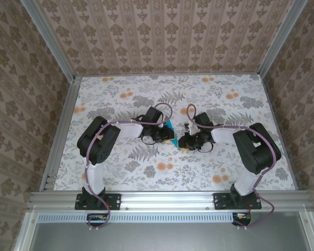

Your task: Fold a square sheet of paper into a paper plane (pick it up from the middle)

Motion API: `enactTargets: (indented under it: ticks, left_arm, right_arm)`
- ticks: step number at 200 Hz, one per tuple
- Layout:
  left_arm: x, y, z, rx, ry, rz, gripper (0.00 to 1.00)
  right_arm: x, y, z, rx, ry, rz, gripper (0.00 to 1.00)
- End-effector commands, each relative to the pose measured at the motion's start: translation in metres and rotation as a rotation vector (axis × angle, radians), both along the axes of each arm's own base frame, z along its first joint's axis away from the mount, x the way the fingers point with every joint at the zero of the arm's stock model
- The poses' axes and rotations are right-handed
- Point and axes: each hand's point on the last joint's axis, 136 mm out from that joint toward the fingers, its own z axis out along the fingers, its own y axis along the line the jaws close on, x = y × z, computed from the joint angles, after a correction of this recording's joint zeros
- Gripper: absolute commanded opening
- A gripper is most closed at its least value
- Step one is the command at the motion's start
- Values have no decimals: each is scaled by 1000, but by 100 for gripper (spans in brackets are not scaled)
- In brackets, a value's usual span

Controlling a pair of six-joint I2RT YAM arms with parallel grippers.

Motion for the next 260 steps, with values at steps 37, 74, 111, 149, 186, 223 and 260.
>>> enactTargets:
  ticks: [37, 74, 111, 149, 186, 223, 260]
  left_arm:
    - [0, 15, -21, 64, 44, 37, 23]
    - [-1, 14, -21, 60, 44, 31, 23]
    - [-2, 15, -21, 59, 46, 30, 22]
    - [-2, 15, -22, 61, 47, 31, 22]
    - [-1, 16, -22, 64, 47, 33, 22]
    - [-2, 17, -23, 71, 50, 36, 22]
    - [-2, 21, -28, 93, 59, 45, 22]
  right_arm:
    - [5, 7, 15, 10, -7, 20, 15]
    - [5, 19, 13, 62, 19, 46, 12]
    - [4, 19, 1, 47, 50, 48, 12]
    - [-2, 14, -11, 16, 80, 43, 12]
    - [-8, 11, -20, -8, 106, 47, 12]
    - [-16, 4, -28, -49, 139, 58, 12]
    - [-35, -13, -44, -193, 193, 106, 11]
